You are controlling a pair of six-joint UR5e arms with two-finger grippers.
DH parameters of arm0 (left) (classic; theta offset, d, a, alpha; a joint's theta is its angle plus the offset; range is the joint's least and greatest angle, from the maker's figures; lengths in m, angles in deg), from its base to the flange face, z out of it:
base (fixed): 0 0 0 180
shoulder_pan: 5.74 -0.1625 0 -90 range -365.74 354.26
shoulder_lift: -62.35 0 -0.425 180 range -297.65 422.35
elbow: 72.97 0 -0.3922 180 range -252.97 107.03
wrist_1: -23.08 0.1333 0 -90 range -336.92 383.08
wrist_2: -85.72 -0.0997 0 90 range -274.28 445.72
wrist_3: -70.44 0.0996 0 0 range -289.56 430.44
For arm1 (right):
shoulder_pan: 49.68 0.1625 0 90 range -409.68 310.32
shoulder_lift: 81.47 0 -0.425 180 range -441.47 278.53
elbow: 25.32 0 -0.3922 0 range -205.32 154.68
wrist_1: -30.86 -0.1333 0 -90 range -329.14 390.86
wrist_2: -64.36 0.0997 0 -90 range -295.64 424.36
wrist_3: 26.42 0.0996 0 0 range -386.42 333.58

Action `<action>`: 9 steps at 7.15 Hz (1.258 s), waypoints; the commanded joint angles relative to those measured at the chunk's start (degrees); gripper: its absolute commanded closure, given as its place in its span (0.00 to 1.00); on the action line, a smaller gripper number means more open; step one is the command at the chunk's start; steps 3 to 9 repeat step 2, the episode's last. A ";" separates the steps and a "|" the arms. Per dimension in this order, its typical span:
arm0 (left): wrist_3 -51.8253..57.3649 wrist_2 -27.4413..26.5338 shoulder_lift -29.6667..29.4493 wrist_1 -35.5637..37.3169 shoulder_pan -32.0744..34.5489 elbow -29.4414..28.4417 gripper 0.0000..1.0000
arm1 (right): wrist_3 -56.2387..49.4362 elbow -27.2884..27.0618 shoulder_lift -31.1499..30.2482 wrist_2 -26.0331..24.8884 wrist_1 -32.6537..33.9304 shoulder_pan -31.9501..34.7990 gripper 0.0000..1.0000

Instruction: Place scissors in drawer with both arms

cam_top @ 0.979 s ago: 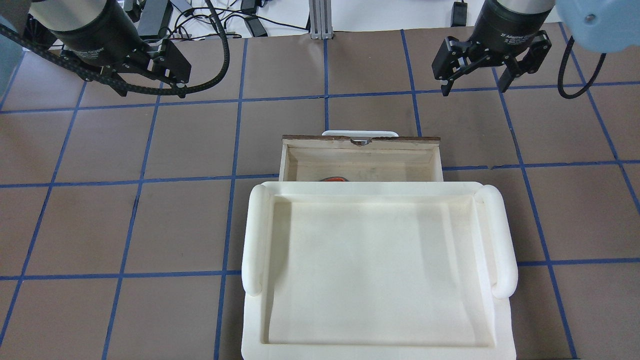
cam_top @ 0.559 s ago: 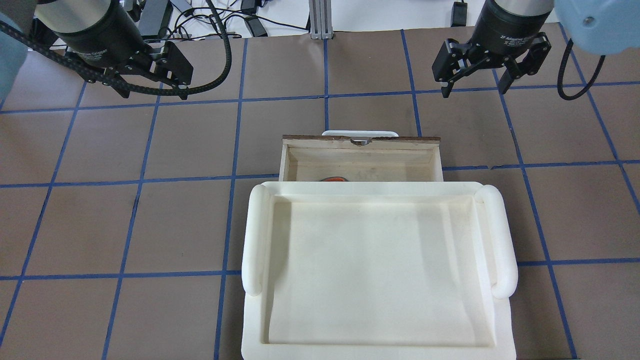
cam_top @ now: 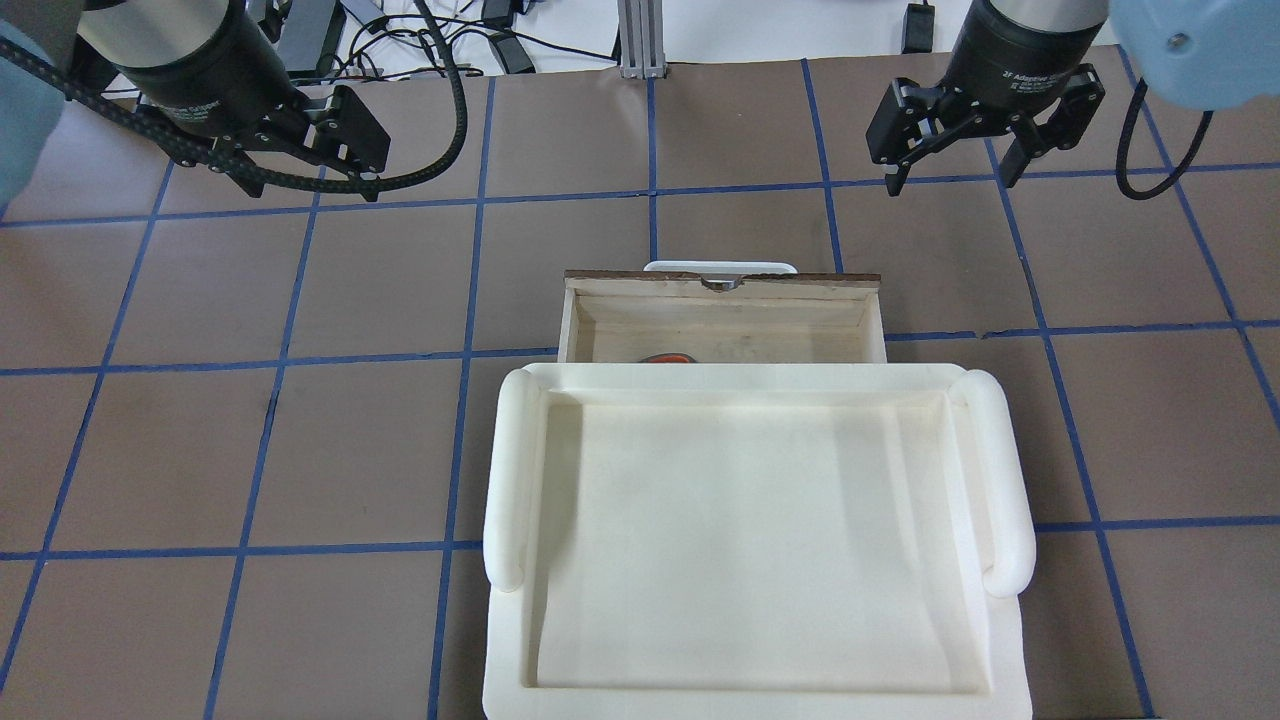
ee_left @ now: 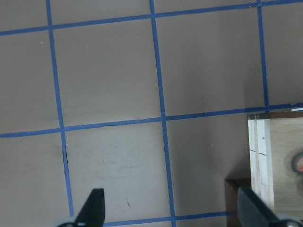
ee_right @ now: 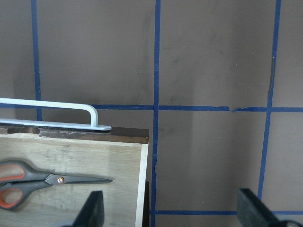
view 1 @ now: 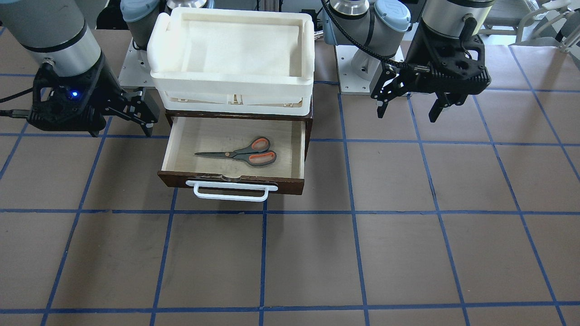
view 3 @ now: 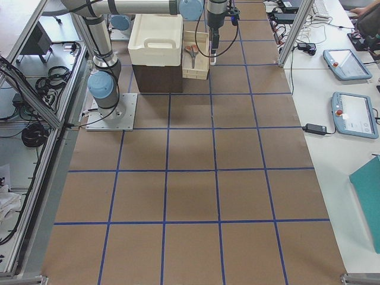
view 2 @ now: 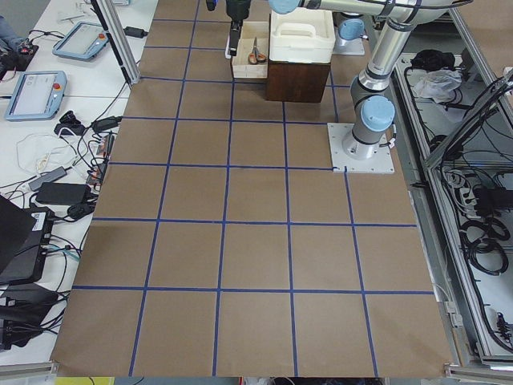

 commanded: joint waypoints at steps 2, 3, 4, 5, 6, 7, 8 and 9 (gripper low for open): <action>0.07 -0.02 0.34 0.00 -0.08 0.00 0.00 | -0.01 -0.18 -0.11 0.03 -0.13 0.00 0.00; 0.07 -0.02 0.34 0.00 -0.08 0.00 0.00 | -0.01 -0.18 -0.11 0.03 -0.13 0.00 0.00; 0.07 -0.02 0.34 0.00 -0.08 0.00 0.00 | -0.01 -0.18 -0.11 0.03 -0.13 0.00 0.00; 0.07 -0.02 0.34 0.00 -0.08 0.00 0.00 | -0.01 -0.18 -0.11 0.03 -0.13 0.00 0.00; 0.07 -0.02 0.34 0.00 -0.08 0.00 0.00 | -0.01 -0.18 -0.11 0.03 -0.13 0.00 0.00; 0.07 -0.02 0.34 0.00 -0.08 0.00 0.00 | -0.01 -0.18 -0.11 0.03 -0.13 0.00 0.00; 0.07 -0.02 0.34 0.00 -0.08 0.00 0.00 | -0.01 -0.18 -0.11 0.03 -0.13 0.00 0.00; 0.07 -0.02 0.34 0.00 -0.08 0.00 0.00 | -0.01 -0.18 -0.11 0.03 -0.13 0.00 0.00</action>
